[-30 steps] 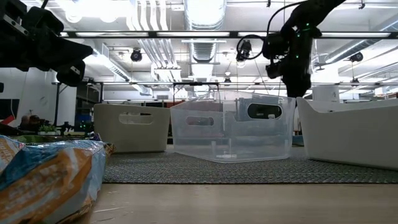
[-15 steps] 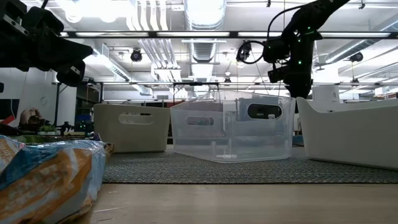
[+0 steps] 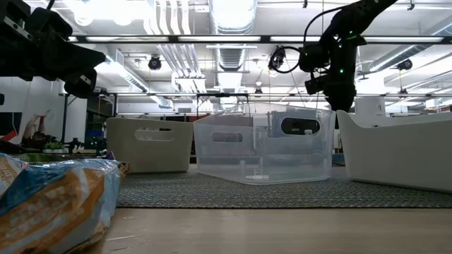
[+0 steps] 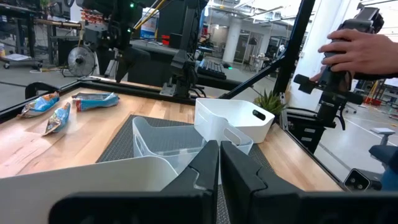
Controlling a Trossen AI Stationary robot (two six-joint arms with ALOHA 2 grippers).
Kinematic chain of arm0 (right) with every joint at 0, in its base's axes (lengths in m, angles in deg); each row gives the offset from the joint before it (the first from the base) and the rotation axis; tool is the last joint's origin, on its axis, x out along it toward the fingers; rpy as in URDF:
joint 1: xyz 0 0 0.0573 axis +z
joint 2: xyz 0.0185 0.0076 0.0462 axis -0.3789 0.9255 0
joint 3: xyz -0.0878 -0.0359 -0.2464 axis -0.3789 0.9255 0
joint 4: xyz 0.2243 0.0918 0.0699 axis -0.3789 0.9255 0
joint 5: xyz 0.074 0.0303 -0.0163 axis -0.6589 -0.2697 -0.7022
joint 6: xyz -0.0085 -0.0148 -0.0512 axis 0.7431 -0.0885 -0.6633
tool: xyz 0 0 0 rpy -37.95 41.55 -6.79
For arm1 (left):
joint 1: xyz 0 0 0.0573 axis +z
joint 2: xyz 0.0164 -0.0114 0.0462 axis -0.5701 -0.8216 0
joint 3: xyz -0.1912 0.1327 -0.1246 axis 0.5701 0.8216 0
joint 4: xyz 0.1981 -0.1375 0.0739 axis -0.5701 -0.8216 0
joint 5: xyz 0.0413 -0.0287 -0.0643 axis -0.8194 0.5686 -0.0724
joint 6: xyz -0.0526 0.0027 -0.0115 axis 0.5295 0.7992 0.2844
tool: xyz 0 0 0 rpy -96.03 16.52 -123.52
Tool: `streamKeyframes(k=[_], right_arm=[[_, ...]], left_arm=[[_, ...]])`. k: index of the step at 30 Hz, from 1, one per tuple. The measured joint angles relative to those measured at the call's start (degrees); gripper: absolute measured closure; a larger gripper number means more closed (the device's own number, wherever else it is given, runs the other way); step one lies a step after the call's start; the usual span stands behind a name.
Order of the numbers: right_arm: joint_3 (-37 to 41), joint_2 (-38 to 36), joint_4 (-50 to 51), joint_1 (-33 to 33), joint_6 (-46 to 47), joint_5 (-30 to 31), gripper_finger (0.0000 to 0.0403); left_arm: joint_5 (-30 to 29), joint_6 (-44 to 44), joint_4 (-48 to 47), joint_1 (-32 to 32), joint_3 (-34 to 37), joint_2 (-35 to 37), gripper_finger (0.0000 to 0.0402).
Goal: Pick and place Granola Bars by type
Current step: Put the red granola bar into the gray bin
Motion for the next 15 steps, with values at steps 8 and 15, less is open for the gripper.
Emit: streamKeyframes(k=[8, 15], right_arm=[[0.3, 3.1, -0.4, -0.1, -1.4, 0.0, 0.0137], [0.3, 7.1, -1.6, -0.3, -1.5, 0.3, 0.0146]], left_arm=[[0.0, 0.0, 0.0, 0.0, 0.0, 0.0, 0.0401], [0.0, 0.0, 0.0, 0.0, 0.0, 0.0, 0.0401]])
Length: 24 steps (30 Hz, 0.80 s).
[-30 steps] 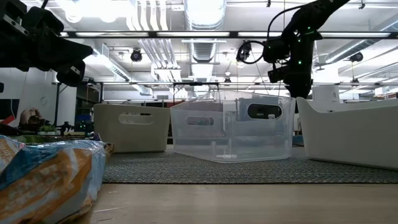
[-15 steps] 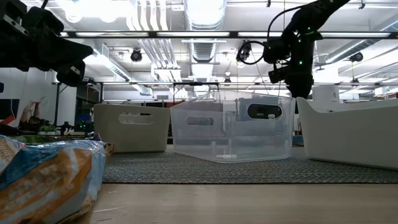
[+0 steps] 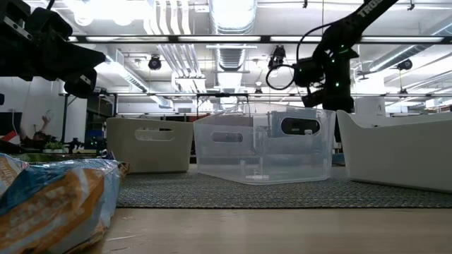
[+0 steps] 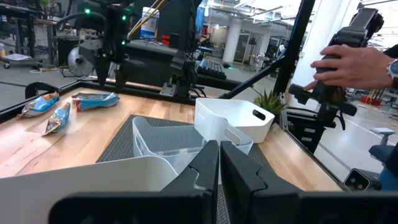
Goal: Pick and place Granola Bars by type
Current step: Put the red granola bar into the gray bin
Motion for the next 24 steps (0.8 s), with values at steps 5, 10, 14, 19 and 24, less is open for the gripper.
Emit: streamKeyframes(k=[5, 10, 14, 19, 24], right_arm=[[0.0, 1.8, -0.3, -0.4, 0.0, 5.2, 0.0151], [0.0, 2.1, -0.6, -0.5, -0.2, 5.5, 0.0150], [0.0, 2.1, -1.3, -0.7, -0.2, 5.4, 0.0147], [0.7, 2.1, -2.0, -0.7, -0.5, 4.4, 0.0152], [3.1, 2.1, -4.8, -0.7, -0.7, 1.5, 0.0154]], left_arm=[[0.0, 0.0, 0.0, 0.0, 0.0, 0.0, 0.0401], [0.0, 0.0, 0.0, 0.0, 0.0, 0.0, 0.0401], [0.0, 0.0, 0.0, 0.0, 0.0, 0.0, 0.0401], [0.0, 0.0, 0.0, 0.0, 0.0, 0.0, 0.0401], [0.0, 0.0, 0.0, 0.0, 0.0, 0.0, 0.0401]])
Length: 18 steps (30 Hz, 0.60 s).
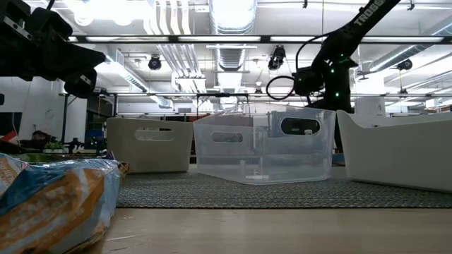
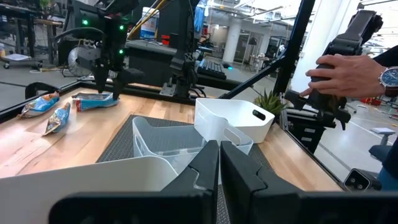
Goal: Pick and place Granola Bars by type
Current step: Put the red granola bar into the gray bin
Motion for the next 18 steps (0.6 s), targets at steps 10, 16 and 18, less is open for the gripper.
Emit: streamKeyframes(k=[10, 16, 18], right_arm=[[3.9, 0.0, -5.2, -0.2, 0.0, 0.3, 0.0155], [4.5, 1.2, -6.7, -0.2, -1.2, 1.3, 0.0157], [4.5, 1.3, -7.3, -0.2, -1.4, 1.3, 0.0158]], left_arm=[[0.0, 0.0, 0.0, 0.0, 0.0, 0.0, 0.0401], [0.0, 0.0, 0.0, 0.0, 0.0, 0.0, 0.0401], [0.0, 0.0, 0.0, 0.0, 0.0, 0.0, 0.0401]])
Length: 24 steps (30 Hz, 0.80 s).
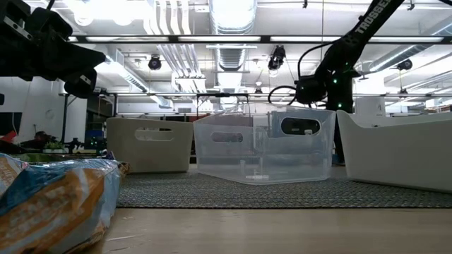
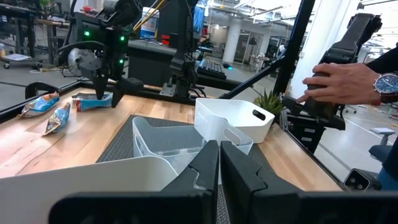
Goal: Pick and place Granola Bars by type
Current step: Put the red granola bar into the gray bin
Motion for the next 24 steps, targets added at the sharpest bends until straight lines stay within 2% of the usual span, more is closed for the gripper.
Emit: streamKeyframes(k=[24], right_arm=[[0.0, 2.0, -1.8, -0.3, -1.3, 0.0, 0.0182]], left_arm=[[0.0, 0.0, 0.0, 0.0, 0.0, 0.0, 0.0401]])
